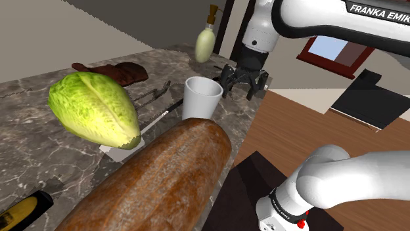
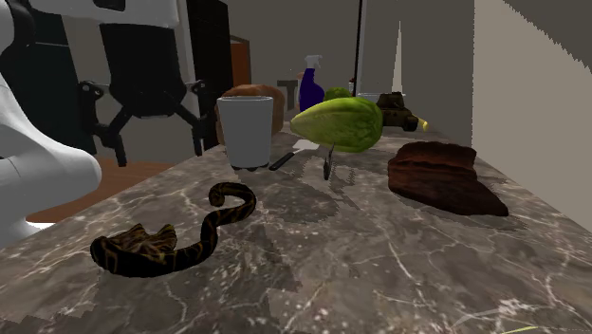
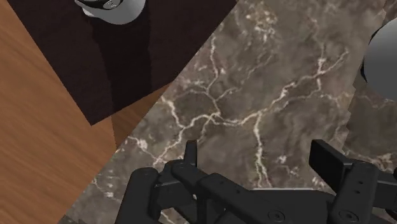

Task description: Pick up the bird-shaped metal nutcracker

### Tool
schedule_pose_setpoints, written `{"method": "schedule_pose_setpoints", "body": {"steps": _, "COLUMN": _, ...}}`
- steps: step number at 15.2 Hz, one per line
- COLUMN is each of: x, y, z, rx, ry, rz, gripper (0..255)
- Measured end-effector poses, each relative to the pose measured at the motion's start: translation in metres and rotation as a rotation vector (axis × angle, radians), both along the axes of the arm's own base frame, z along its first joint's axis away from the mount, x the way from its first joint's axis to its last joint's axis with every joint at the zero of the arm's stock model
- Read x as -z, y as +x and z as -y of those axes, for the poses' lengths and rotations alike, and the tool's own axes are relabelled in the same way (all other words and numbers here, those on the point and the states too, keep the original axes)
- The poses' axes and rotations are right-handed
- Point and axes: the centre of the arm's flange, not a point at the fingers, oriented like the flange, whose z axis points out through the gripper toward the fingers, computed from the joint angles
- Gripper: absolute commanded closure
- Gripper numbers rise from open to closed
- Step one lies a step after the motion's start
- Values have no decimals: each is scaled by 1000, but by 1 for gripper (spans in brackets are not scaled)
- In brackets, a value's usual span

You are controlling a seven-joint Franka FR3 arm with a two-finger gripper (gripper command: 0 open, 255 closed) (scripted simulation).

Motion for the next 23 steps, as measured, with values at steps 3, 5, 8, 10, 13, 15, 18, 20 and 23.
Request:
{"method": "schedule_pose_setpoints", "body": {"steps": 3, "x": 1, "y": 14, "z": -32, "rx": 106, "ry": 11, "rz": -18, "gripper": 0}}
{"method": "schedule_pose_setpoints", "body": {"steps": 5, "x": -1, "y": 25, "z": -58, "rx": 176, "ry": 19, "rz": -29, "gripper": 0}}
{"method": "schedule_pose_setpoints", "body": {"steps": 8, "x": -3, "y": 49, "z": -89, "rx": 283, "ry": 30, "rz": -47, "gripper": 0}}
{"method": "schedule_pose_setpoints", "body": {"steps": 10, "x": -4, "y": 61, "z": -110, "rx": 353, "ry": 38, "rz": -59, "gripper": 0}}
{"method": "schedule_pose_setpoints", "body": {"steps": 13, "x": -4, "y": 89, "z": -137, "rx": 459, "ry": 49, "rz": -77, "gripper": 0}}
{"method": "schedule_pose_setpoints", "body": {"steps": 15, "x": -4, "y": 105, "z": -155, "rx": 528, "ry": 57, "rz": -88, "gripper": 0}}
{"method": "schedule_pose_setpoints", "body": {"steps": 18, "x": -5, "y": 137, "z": -175, "rx": 634, "ry": 68, "rz": -106, "gripper": 0}}
{"method": "schedule_pose_setpoints", "body": {"steps": 20, "x": -7, "y": 154, "z": -186, "rx": 693, "ry": 74, "rz": -116, "gripper": 0}}
{"method": "schedule_pose_setpoints", "body": {"steps": 23, "x": 4, "y": 160, "z": -191, "rx": 714, "ry": 77, "rz": -120, "gripper": 0}}
